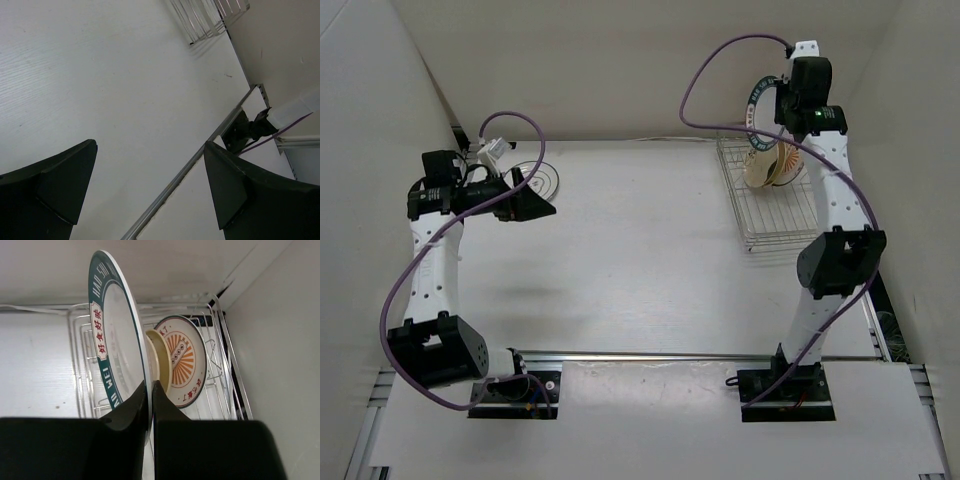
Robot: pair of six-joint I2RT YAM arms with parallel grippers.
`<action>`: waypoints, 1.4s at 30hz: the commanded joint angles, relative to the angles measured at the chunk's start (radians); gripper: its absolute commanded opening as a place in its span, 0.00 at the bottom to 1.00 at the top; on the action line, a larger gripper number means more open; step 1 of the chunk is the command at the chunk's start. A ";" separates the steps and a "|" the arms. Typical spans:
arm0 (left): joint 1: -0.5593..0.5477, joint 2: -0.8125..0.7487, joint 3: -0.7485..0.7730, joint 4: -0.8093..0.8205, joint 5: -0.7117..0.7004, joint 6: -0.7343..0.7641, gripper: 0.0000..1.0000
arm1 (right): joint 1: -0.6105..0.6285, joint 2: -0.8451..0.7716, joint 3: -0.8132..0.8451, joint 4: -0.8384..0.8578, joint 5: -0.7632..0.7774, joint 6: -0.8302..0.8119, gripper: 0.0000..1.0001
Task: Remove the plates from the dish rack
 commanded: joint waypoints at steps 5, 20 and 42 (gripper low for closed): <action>0.003 -0.030 -0.026 0.037 0.005 -0.026 0.99 | 0.020 -0.241 -0.230 -0.071 -0.356 0.044 0.00; -0.020 0.058 -0.113 0.066 0.249 -0.059 0.98 | 0.150 -0.272 -0.740 -0.029 -1.488 0.322 0.00; -0.208 0.279 -0.036 0.067 0.211 -0.088 0.94 | 0.353 0.090 -0.405 0.088 -1.512 0.449 0.00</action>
